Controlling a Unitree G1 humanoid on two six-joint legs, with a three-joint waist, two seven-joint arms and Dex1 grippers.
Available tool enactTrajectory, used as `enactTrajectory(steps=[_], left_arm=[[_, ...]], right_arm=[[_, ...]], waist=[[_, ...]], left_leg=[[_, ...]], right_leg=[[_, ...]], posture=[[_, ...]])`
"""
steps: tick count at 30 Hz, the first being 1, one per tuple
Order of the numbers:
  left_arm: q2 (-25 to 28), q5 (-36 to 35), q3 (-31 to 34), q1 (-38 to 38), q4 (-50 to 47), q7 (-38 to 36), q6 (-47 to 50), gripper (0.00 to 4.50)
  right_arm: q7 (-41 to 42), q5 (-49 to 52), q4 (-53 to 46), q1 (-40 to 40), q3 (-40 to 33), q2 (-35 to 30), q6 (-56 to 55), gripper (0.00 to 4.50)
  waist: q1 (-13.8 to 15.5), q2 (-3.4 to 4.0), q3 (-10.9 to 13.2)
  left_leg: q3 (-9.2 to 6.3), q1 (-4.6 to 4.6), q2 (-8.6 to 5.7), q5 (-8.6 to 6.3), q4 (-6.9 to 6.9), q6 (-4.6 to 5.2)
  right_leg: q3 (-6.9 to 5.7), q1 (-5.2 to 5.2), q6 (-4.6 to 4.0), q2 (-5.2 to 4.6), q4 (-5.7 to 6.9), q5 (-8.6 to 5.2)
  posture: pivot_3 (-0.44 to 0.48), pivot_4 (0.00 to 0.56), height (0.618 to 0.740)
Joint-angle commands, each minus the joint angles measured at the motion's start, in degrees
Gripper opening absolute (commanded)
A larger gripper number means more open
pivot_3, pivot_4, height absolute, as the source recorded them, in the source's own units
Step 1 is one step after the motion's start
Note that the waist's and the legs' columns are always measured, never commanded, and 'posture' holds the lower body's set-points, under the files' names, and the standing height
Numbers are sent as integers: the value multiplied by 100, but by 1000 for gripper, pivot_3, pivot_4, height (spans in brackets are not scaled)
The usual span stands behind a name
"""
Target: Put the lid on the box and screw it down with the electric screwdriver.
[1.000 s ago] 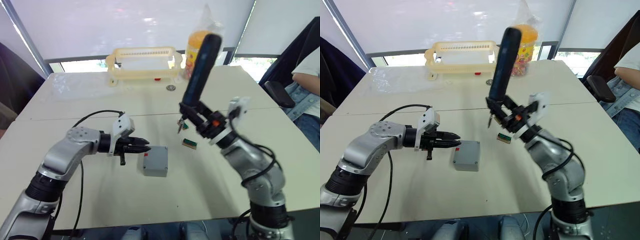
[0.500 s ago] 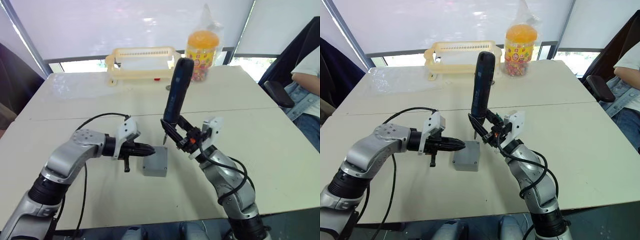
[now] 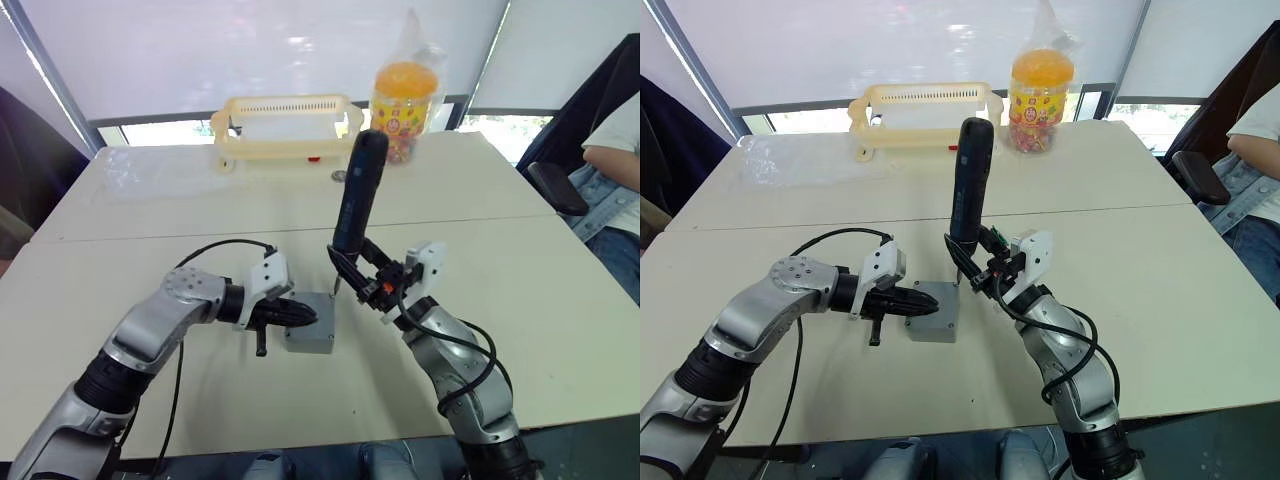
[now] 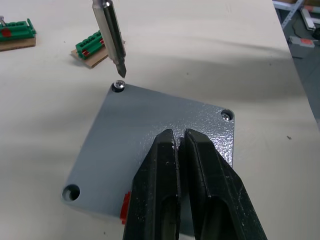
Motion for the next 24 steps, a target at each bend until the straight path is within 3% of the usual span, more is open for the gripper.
enactTrajectory(steps=[1, 24], left_arm=[[5, 109, -84, 107, -48, 20, 54, 314], [-32, 75, -45, 199, -140, 145, 161, 314]], right_arm=[[10, 8, -376, -64, -34, 65, -154, 1812], [54, -99, -233, -144, 57, 193, -189, 1812]], waist=[[-1, 0, 0], [-1, 0, -1]], left_leg=[[0, 0, 0, 0, 0, 0], [0, 2, 0, 0, 0, -1]], right_leg=[[0, 0, 0, 0, 0, 0], [0, 1, 0, 0, 2, 0]], posture=[[0, 150, 740], [0, 150, 740]])
